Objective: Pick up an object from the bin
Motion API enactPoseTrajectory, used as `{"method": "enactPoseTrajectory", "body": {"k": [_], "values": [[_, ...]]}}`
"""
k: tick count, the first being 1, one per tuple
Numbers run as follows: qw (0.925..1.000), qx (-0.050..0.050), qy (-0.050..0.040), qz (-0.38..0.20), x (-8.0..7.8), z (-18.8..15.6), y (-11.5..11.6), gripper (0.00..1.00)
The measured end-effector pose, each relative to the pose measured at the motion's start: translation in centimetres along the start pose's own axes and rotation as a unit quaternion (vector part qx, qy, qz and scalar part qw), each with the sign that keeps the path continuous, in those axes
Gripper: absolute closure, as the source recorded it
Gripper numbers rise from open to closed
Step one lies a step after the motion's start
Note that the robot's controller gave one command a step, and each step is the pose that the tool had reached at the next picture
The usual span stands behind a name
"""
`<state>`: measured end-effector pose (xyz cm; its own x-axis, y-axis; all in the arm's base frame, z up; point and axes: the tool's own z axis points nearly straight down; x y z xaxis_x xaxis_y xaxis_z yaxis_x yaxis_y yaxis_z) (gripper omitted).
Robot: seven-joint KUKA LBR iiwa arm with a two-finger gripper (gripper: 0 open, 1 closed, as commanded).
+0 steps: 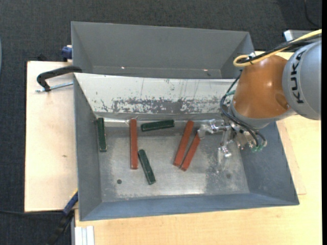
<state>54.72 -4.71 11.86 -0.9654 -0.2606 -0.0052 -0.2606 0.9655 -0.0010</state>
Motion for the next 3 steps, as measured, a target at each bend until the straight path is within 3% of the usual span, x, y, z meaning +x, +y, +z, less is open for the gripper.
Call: {"method": "enactPoseTrajectory", "body": {"k": [1, 2, 3], "values": [[0.9981, 0.000, -0.0007, -0.061, -1.7, -1.1, 0.7, 0.00], [0.9918, 0.001, -0.0018, 0.128, -2.4, 4.0, 3.4, 1.00], [0.9919, 0.000, 0.0010, 0.127, -2.2, 4.6, 3.6, 0.00]]}}
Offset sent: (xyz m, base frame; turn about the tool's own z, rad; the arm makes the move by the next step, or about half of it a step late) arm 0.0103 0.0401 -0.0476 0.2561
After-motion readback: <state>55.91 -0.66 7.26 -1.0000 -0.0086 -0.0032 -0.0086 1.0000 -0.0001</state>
